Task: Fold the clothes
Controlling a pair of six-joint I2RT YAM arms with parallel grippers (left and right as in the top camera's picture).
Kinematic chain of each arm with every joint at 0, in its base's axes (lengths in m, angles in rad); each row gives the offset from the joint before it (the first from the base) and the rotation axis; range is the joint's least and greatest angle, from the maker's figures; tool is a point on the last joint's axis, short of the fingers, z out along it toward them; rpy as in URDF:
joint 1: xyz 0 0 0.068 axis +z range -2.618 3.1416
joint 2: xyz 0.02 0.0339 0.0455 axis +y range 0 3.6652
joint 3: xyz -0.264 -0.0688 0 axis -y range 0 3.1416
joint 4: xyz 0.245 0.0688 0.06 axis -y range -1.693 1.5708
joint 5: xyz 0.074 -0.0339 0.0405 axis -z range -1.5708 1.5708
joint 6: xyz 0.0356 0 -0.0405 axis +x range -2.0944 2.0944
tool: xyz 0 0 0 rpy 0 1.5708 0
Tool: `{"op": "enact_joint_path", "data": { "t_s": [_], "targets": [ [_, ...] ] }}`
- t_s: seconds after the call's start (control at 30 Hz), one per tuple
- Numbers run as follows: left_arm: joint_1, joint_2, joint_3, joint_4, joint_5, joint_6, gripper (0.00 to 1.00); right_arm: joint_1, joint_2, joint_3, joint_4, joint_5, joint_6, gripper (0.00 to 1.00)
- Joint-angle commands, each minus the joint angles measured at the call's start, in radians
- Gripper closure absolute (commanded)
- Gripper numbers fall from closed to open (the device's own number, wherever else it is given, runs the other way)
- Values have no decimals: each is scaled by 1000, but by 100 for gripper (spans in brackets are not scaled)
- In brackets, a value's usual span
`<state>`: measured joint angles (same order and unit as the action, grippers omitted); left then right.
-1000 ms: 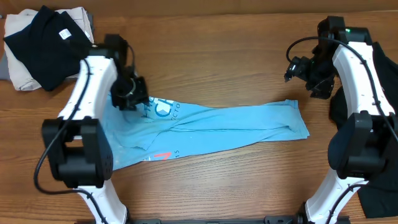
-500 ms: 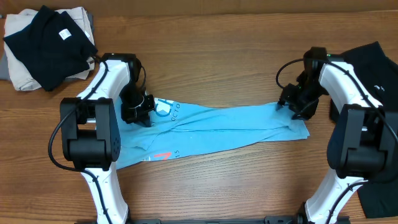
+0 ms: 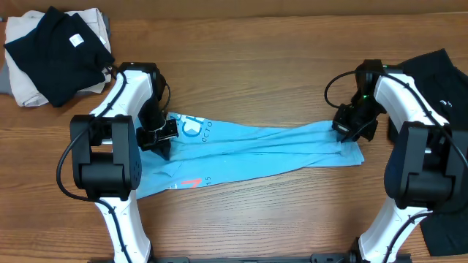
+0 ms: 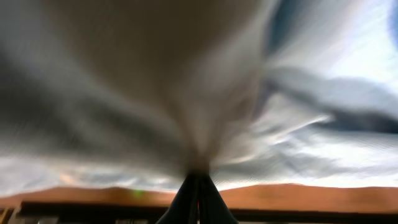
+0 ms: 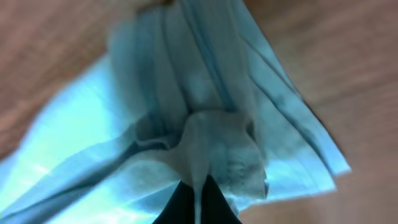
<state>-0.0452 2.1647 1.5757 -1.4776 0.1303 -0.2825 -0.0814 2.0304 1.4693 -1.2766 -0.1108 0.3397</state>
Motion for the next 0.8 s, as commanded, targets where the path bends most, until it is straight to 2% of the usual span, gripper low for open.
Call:
{"op": "enact_joint_path", "data": {
  "t_s": [0.0, 0.17, 0.4, 0.43, 0.47, 0.5, 0.6, 0.77],
  "targets": [
    [7, -61, -3, -43, -129, -97, 96, -1, 2, 64, -48, 43, 9, 96],
    [8, -139, -3, -108, -235, -171, 96, -1, 1, 75, -140, 68, 9, 96],
    [7, -152, -20, -135, -238, -193, 96, -1, 1, 69, -207, 103, 35, 96],
    [7, -152, -29, -137, -238, -193, 96, -1, 1, 68, -206, 103, 35, 93],
    [7, -152, -44, -135, -239, -193, 96, -1, 1, 63, -200, 103, 34, 87],
    [7, -152, -61, -129, -238, -193, 96, -1, 1, 59, -196, 103, 35, 74],
    [7, -152, -123, -93, -218, -193, 96, -1, 1, 48, -190, 134, 35, 1],
    [5, -155, -145, -11, -129, -115, 96, -2, 1, 51, -163, 154, 74, 0]
  ]
}}
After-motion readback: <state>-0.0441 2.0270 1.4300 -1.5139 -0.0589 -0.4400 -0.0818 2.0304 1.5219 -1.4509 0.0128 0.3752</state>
